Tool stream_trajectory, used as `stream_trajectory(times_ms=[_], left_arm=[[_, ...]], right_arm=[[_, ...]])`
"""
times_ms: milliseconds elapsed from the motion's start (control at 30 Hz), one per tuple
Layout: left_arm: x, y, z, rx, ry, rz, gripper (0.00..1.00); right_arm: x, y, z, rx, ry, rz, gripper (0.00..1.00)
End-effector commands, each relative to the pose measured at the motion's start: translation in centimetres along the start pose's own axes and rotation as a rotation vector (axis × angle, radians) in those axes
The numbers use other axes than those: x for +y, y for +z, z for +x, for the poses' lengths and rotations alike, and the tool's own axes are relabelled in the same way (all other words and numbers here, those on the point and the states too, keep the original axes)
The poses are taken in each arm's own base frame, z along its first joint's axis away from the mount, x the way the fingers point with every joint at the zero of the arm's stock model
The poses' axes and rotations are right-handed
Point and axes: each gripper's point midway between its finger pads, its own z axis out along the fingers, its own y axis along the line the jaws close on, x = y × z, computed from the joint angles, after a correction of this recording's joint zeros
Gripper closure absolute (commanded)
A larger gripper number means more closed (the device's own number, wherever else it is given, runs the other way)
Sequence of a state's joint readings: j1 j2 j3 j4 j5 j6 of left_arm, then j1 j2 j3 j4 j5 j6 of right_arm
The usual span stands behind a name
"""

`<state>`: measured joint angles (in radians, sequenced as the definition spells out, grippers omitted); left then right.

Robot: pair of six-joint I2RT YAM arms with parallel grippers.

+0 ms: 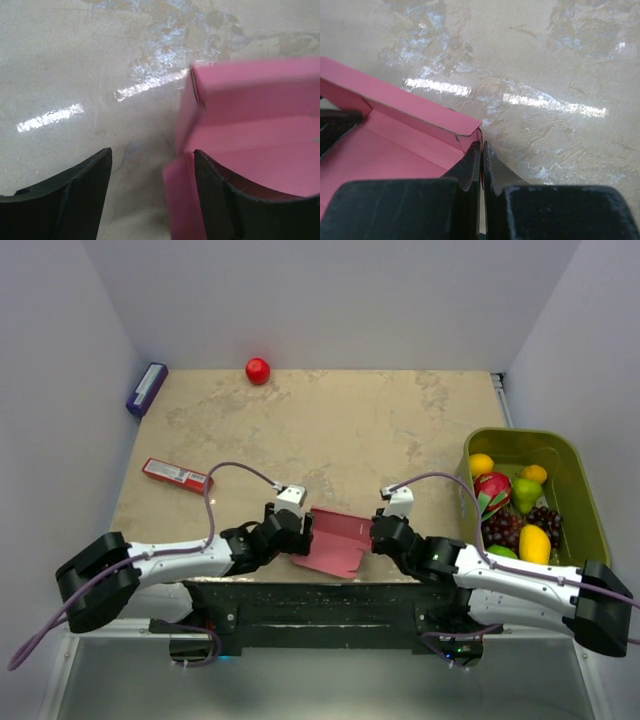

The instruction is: Fold the paper box

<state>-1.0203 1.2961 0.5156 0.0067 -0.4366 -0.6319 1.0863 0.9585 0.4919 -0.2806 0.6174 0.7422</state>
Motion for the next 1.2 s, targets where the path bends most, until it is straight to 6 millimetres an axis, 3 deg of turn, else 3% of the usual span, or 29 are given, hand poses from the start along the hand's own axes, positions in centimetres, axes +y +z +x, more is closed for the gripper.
stream_trajectory(times_ms=[0, 233, 467, 667, 800, 833, 933, 1167], left_arm=[[-2.1, -2.0, -1.5, -0.062, -0.006, 0.177, 0.26], [-2.3, -4.1, -2.9, -0.101, -0.047, 0.272, 0.18], [1.0, -5.1, -8.8, -0.238, -0.276, 0.276, 0.14], [1.5, -4.9, -12.5, -0.291, -0.327, 0.339, 0.12], [2.2, -3.4, -12.7, -0.262, -0.321, 0.336, 0.12], [2.3, -2.8, -12.5, -0.249, -0.316, 0.333, 0.13], [2.4, -2.1, -12.8, -0.246, -0.307, 0.328, 0.13], [2.3, -2.0, -11.5, -0.235, -0.293, 0.350, 0.16]], right_arm=[[-0.3, 0.9, -2.1, -0.108, 0.010, 0.047, 1.00], [0.7, 1.5, -3.1, -0.165, 0.008, 0.015, 1.00], [1.6, 2.3, -3.4, -0.221, -0.053, -0.036, 1.00], [3.1, 3.4, -2.7, -0.215, -0.110, -0.074, 1.00], [3.6, 3.2, -1.9, -0.202, -0.132, -0.082, 0.84], [3.6, 3.2, -1.8, -0.201, -0.129, -0.082, 0.74], [3.6, 2.9, -1.5, -0.197, -0.132, -0.082, 0.68], [3.6, 1.9, -1.0, -0.168, -0.118, -0.094, 0.40]])
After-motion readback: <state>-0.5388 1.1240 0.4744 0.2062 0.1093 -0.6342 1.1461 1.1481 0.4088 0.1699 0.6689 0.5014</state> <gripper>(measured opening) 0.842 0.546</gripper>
